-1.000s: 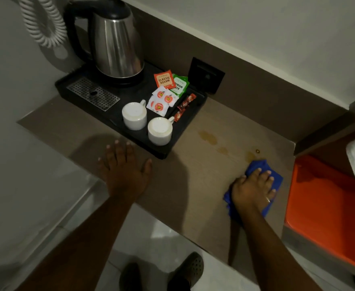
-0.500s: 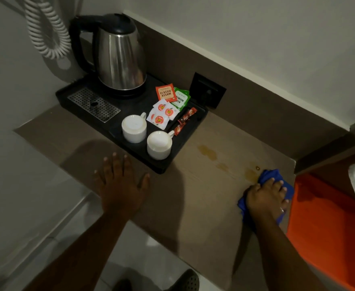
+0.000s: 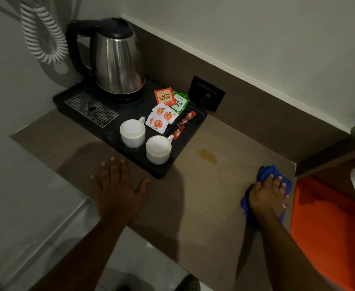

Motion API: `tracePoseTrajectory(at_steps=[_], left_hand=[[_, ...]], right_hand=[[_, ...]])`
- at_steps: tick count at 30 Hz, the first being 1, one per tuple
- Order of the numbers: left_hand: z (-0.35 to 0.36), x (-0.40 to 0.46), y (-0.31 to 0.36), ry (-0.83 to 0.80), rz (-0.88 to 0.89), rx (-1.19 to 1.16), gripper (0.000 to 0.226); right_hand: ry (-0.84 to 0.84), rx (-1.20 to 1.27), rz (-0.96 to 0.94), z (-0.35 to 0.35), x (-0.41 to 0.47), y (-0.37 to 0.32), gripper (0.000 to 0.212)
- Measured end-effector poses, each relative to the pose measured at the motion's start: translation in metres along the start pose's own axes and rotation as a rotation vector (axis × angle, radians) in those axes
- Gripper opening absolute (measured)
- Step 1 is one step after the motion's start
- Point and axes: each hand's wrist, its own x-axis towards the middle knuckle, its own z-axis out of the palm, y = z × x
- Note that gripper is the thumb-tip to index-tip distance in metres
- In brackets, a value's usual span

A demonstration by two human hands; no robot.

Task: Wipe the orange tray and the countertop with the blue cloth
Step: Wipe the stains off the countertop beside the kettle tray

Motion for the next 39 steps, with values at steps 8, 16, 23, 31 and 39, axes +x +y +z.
tracePoseTrajectory(at_steps=[8,16,23,31,39], left_hand=[[0.001,0.0,0.001,-0.022,-0.002,0.026,0.091],[-0.008,0.005,0.0,-0.045,-0.002,0.015,0.096],[-0.002,0.006,-0.002,-0.027,0.003,0.034,0.094],[0.004,0.01,-0.005,-0.049,-0.012,0.047,0.094],[0.007,0.007,-0.007,-0.018,-0.009,0.016,0.095]], right_hand=[[-0.069,0.012,-0.406,0.013,-0.03,-0.064,0.058],[-0.034,0.033,-0.308,0.001,-0.008,0.04,0.055],[-0.024,0.001,-0.034,0.002,0.027,-0.07,0.06],[-0.155,-0.023,-0.739,0.011,-0.025,-0.041,0.057],[-0.058,-0.047,-0.132,0.003,0.051,-0.076,0.06]])
